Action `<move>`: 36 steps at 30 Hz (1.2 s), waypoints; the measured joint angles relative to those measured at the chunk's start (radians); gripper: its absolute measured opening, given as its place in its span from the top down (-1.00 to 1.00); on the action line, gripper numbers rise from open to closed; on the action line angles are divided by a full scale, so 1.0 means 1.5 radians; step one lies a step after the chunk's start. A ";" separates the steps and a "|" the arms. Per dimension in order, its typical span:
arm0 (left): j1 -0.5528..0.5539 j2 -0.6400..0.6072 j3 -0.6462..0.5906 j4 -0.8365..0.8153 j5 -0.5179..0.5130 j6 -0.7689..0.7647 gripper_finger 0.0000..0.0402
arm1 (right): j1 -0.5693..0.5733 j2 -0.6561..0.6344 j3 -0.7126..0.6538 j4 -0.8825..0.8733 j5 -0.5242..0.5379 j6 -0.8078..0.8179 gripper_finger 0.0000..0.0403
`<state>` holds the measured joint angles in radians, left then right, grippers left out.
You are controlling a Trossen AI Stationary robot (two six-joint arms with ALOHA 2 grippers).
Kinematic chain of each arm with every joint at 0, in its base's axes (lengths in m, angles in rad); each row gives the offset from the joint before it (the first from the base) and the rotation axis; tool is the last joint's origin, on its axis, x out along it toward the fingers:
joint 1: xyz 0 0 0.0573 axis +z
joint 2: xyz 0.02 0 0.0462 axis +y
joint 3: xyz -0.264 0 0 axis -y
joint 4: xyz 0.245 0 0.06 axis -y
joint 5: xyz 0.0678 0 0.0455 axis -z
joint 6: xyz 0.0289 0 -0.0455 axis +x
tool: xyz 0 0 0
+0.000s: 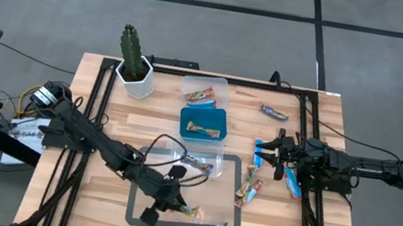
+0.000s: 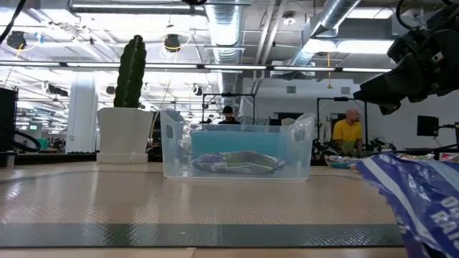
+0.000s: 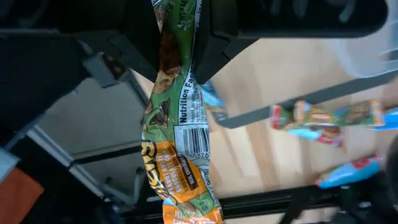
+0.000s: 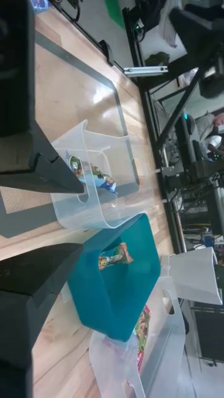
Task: Pick and place Granola Bars by type
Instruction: Put the yellow granola bar into the blue bin
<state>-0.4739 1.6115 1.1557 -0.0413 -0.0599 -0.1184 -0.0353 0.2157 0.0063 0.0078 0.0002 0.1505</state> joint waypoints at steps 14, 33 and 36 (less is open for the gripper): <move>0.245 -0.070 0.000 -0.020 0.137 0.025 0.61 | 0.000 0.000 0.000 0.000 0.000 0.000 0.33; 0.535 -0.070 0.000 -0.230 0.171 0.090 0.61 | 0.000 0.000 0.000 0.000 0.000 0.000 0.33; 0.543 -0.070 0.000 -0.231 0.171 0.099 0.61 | 0.000 0.000 0.000 0.000 0.000 0.000 0.34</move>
<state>0.3406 1.5066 1.1558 -0.3873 0.1959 0.0299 -0.0355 0.2159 0.0063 0.0082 0.0004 0.1503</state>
